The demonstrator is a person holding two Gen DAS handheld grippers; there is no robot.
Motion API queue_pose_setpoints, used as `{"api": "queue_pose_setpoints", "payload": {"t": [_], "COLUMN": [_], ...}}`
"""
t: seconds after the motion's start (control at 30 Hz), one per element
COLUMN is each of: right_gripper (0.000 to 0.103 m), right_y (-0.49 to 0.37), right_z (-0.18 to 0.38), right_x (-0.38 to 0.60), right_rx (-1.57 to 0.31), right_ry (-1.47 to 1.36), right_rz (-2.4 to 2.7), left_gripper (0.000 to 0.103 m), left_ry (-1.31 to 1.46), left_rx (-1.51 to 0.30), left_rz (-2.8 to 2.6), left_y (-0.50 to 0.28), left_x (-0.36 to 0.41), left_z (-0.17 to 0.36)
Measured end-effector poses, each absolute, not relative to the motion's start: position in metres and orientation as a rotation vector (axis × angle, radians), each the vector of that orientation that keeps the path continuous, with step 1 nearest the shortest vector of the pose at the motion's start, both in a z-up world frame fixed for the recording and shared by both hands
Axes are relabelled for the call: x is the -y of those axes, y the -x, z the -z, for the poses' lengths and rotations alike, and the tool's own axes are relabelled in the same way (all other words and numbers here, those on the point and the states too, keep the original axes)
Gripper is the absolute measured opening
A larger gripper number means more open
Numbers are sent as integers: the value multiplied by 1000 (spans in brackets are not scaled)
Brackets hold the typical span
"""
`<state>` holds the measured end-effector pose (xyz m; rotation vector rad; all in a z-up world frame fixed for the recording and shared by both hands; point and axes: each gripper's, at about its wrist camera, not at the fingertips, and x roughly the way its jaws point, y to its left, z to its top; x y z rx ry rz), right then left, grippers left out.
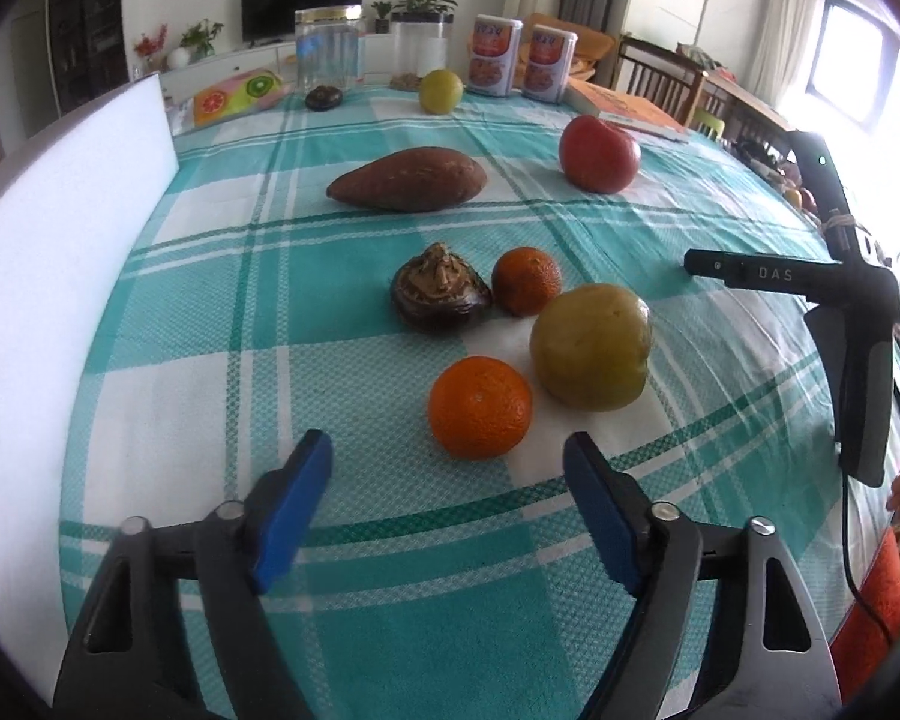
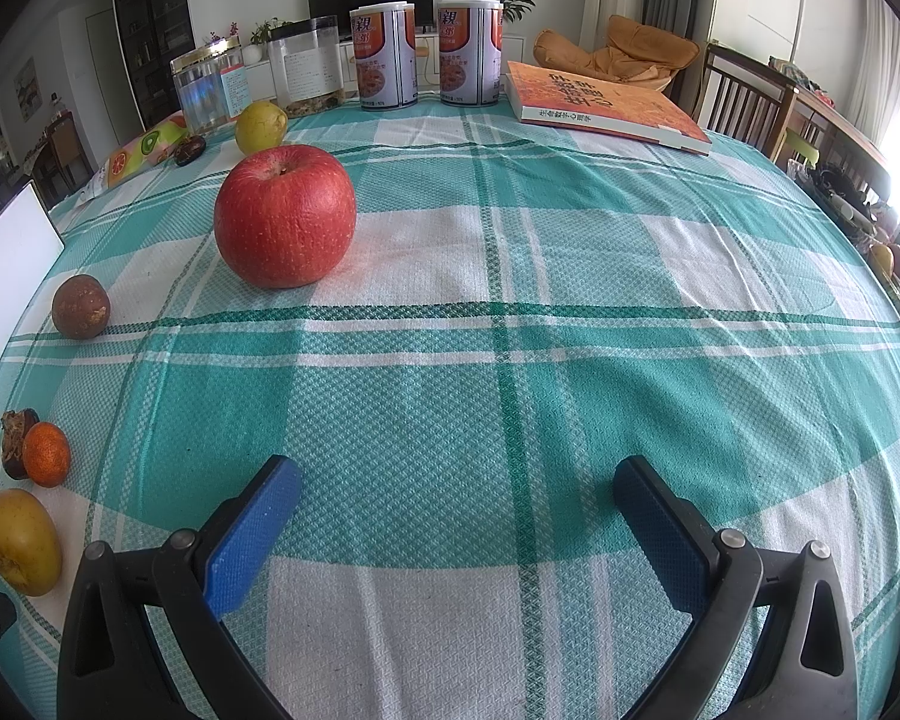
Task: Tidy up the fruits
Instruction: 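Grasp the orange with the left tool and lift it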
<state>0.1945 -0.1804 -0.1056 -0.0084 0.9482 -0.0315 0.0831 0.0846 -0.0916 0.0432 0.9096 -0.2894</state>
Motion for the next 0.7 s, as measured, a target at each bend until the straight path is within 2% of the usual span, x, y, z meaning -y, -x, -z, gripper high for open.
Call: {"api": "queue_pose_setpoints", "payload": {"t": [0.07, 0.1, 0.13, 0.63, 0.7], "right_gripper": [103, 103, 103, 103, 98], "right_y": [-194, -194, -194, -196, -175], "right_z": [106, 106, 106, 104, 93], "right_x": [180, 180, 180, 182, 184], "right_rx": [-948, -948, -948, -970, -946], "right_ry": [8, 8, 9, -31, -142], "right_rz": [31, 32, 32, 49, -54], "left_gripper": [62, 52, 35, 33, 33], "left_ry": [-93, -83, -64, 143, 201], "left_rx": [-896, -896, -896, -887, -874], "left_rz": [276, 293, 307, 267, 238], "left_y": [-88, -90, -90, -2, 9], "left_x": [-76, -76, -76, -131, -147], "left_z": [91, 91, 90, 37, 26]}}
